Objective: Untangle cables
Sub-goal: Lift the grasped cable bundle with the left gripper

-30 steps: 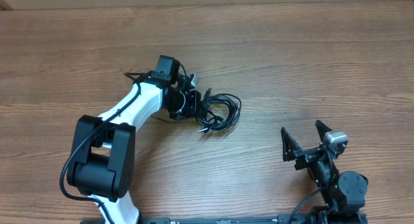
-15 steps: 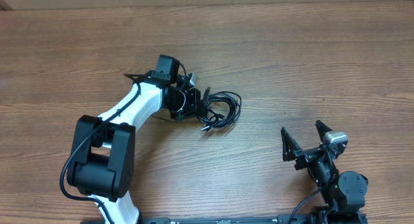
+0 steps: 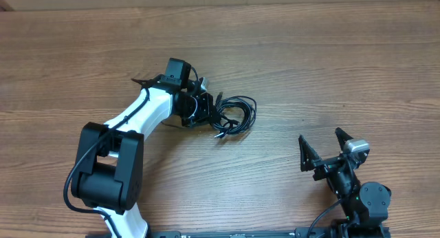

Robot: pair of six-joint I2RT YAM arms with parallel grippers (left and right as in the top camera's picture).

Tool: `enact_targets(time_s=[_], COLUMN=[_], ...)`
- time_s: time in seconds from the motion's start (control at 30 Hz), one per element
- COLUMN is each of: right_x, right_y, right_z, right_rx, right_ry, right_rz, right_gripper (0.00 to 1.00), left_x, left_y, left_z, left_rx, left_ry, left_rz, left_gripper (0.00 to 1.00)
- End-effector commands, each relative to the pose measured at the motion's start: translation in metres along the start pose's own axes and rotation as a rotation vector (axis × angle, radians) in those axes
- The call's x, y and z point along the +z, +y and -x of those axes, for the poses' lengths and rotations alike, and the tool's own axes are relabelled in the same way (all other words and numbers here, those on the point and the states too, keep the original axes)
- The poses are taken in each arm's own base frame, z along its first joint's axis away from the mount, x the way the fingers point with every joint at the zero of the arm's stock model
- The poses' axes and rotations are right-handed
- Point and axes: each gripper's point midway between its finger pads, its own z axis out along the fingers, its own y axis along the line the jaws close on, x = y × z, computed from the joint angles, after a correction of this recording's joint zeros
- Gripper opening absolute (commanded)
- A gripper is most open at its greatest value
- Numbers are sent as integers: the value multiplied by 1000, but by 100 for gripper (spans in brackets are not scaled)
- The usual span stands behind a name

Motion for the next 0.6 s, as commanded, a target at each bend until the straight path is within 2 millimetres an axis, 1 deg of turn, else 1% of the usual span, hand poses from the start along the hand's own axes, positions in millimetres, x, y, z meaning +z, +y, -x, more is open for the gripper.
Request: enact_targets(time_s=[0.0,0.2,0.57], right_x=[-1,-1,-1], right_y=[1,1,1], right_z=[5,5,5], right_rx=[6,5,5], right_ry=[-14,-14,-14], right_rz=[4,4,4], right_gripper=[100,100,100], left_x=[3,2,2], left_y=[-5,-1,-3], left_z=[0,4,4], left_rx=[-6,-4,-1], left_ry=[16,0,-1], left_rz=[-31,-8,-17], left_gripper=[4,4,4])
